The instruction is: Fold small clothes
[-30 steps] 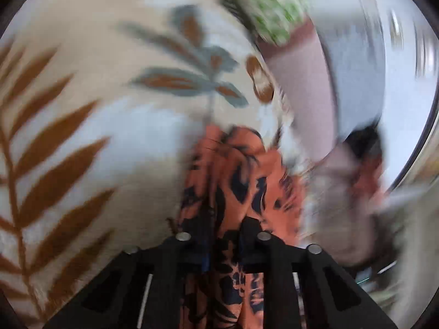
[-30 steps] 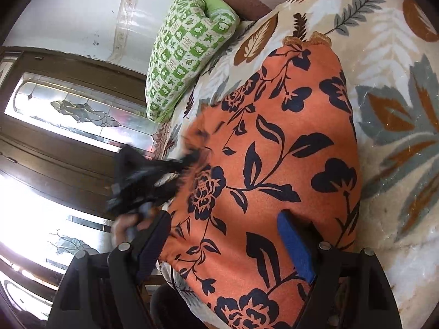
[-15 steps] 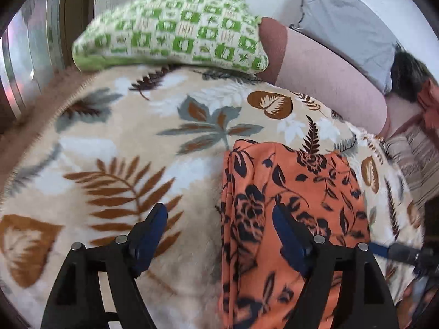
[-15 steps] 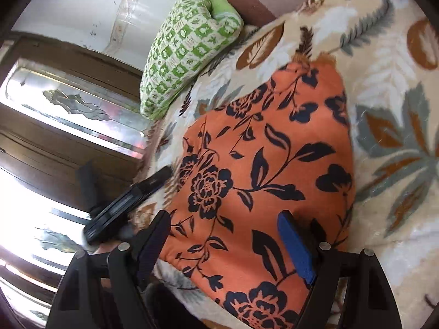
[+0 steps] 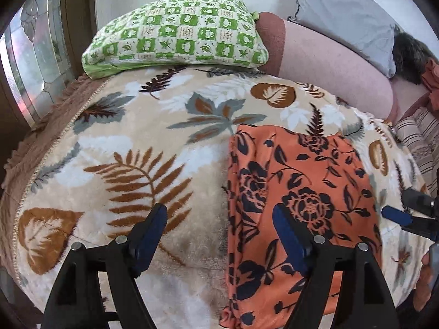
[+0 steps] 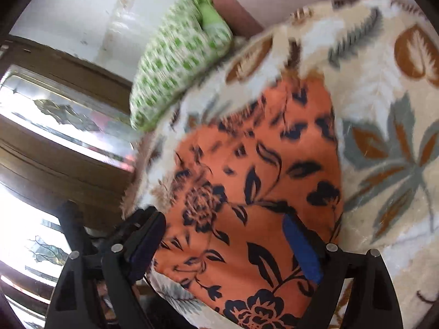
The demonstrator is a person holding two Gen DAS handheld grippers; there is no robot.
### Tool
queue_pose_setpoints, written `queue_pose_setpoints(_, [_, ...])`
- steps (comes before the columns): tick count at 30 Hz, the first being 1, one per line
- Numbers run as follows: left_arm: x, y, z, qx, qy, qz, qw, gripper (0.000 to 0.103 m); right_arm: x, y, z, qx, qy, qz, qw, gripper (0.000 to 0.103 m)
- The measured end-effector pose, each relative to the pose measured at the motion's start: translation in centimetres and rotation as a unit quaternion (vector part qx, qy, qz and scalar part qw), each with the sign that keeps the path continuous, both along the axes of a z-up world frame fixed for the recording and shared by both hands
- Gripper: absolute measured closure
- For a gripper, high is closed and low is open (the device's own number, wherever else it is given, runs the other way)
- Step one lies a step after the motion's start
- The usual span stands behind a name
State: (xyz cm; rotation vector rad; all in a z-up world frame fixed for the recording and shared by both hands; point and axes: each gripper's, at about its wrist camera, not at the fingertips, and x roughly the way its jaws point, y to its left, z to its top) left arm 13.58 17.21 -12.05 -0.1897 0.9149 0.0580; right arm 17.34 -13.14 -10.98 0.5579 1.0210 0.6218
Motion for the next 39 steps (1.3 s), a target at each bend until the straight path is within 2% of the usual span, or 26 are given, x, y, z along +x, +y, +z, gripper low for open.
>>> queue_pose_setpoints(3, [-0.3,0.8,0.0,-0.051,-0.01,-0.01,0.9986,0.023,-0.3,-3.0,-0.1,-0.005,-0.009,-0.041,0.999,0.014])
queue_pose_setpoints(5, [-0.3,1.9,-0.6,-0.101,-0.02,-0.008,0.9947,0.012,-0.1,-5.1,-1.4,-0.005,0.009,-0.064,0.998,0.014])
queue_pose_setpoints(6, [-0.2,2.2,-0.9,-0.115,-0.018,-0.003,0.9932,0.011,0.2,-6.1,-2.1,-0.002,0.022,-0.073,0.997,0.014])
queue_pose_setpoints(9, [1.6,2.6,-3.5,-0.184,0.017,-0.016,0.9826,0.011,1.2,-7.8,-4.0,0.034,0.049,-0.082,0.995,0.014])
queue_pose_setpoints(11, [2.7,1.7,-4.7,-0.196,0.035,-0.04,0.9791,0.011,2.3,-7.2,-5.2,0.055,0.065,-0.062,0.994,0.014])
queue_pose_setpoints(13, [3.7,0.5,-6.3,-0.186,0.063,-0.065,0.9784,0.012,3.4,-5.8,-6.5,0.06,0.087,-0.042,0.993,0.014])
queue_pose_setpoints(14, [3.9,-0.1,-6.9,-0.169,0.071,-0.07,0.9806,0.014,3.9,-4.6,-7.3,0.069,0.101,-0.017,0.992,0.014])
queue_pose_setpoints(15, [3.7,-0.5,-6.8,-0.156,0.062,-0.076,0.9829,0.02,4.3,-3.7,-8.0,0.067,0.111,-0.005,0.992,0.014])
queue_pose_setpoints(16, [3.7,-0.9,-6.6,-0.155,0.062,-0.091,0.9817,0.054,4.3,-3.1,-8.2,0.053,0.11,-0.003,0.992,0.022])
queue_pose_setpoints(17, [3.8,-1.1,-6.6,-0.186,0.074,-0.102,0.9744,0.064,4.3,-2.2,-8.1,0.036,0.102,0.01,0.994,0.032])
queue_pose_setpoints(18, [3.9,-1.1,-6.5,-0.186,0.075,-0.097,0.9749,0.068,4.4,-1.5,-8.2,0.027,0.109,0.021,0.993,0.059])
queue_pose_setpoints(21, [3.8,-1.5,-6.2,-0.183,0.073,-0.097,0.9756,0.074,4.3,-0.9,-6.6,0.002,0.087,0.032,0.996,0.068])
queue_pose_setpoints(25, [2.9,-2.9,-3.6,-0.189,0.042,-0.099,0.976,0.077,3.5,-0.6,-1.5,-0.026,0.026,0.056,0.998,0.07])
queue_pose_setpoints(28, [2.4,-5.5,0.3,-0.175,0.0,-0.111,0.9783,0.077,3.0,-1.9,3.2,-0.033,-0.023,0.063,0.997,0.07])
queue_pose_setpoints(30, [2.4,-7.1,3.2,-0.179,-0.032,-0.116,0.9764,0.077,2.6,-3.8,6.2,-0.035,-0.055,0.064,0.996,0.07])
queue_pose_setpoints(33, [2.5,-10.0,6.9,-0.163,-0.074,-0.136,0.9743,0.076,2.5,-7.6,10.1,-0.029,-0.093,0.06,0.993,0.07])
queue_pose_setpoints(36, [3.5,-12.9,8.0,-0.155,-0.088,-0.147,0.9729,0.076,3.3,-11.2,11.2,-0.019,-0.102,0.048,0.993,0.07])
queue_pose_setpoints(39, [4.9,-15.3,5.6,-0.147,-0.068,-0.15,0.9754,0.075,4.0,-14.5,9.3,-0.004,-0.086,0.031,0.996,0.07])
